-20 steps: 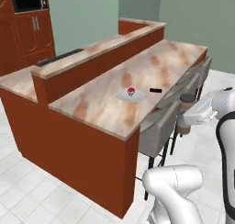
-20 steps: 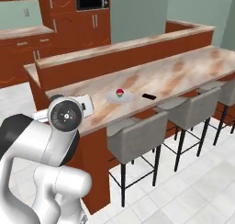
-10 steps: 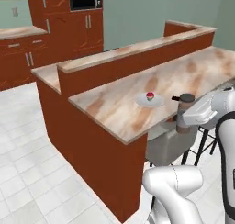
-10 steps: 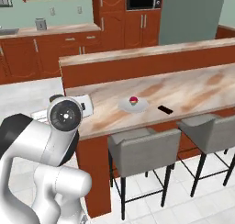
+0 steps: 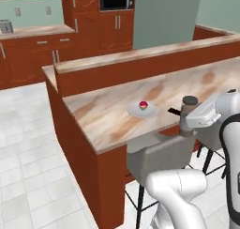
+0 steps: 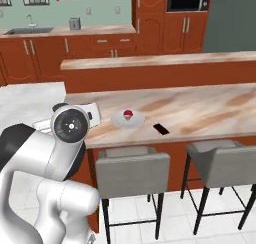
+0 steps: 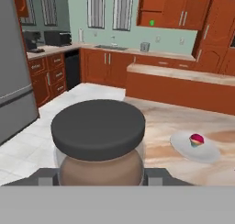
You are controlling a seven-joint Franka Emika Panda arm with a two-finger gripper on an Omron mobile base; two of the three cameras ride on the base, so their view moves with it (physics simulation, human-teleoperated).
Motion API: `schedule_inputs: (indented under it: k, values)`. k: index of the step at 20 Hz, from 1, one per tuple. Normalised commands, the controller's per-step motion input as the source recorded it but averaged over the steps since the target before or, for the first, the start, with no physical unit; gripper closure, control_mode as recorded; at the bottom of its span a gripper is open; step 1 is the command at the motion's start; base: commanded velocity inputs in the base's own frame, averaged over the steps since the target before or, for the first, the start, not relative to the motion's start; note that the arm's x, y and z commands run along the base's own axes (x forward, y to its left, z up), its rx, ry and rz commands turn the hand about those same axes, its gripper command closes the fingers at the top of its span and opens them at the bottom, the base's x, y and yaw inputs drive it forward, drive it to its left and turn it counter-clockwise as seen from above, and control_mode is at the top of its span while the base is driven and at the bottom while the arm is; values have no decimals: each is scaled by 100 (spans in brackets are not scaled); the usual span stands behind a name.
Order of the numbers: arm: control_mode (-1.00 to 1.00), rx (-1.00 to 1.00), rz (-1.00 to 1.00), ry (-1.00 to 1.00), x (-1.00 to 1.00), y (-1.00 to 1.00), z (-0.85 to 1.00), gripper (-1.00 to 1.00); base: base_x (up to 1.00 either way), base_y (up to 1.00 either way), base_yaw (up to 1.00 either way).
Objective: Take the cinnamon bottle from the cabinet and place it on the dining table, next to the plate with the cupcake. Then take the chocolate from the dining counter and place it on the cupcake plate.
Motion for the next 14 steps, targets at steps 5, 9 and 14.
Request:
schedule_inputs:
  k: [5, 9, 14]
  values:
    - [100, 0, 0, 0, 0, 0, 0, 100, 6, -94, 25]
    - [100, 0, 0, 0, 0, 0, 0, 100, 36, -51, 34]
    - [100, 0, 0, 0, 0, 0, 0, 100, 43, -39, 40]
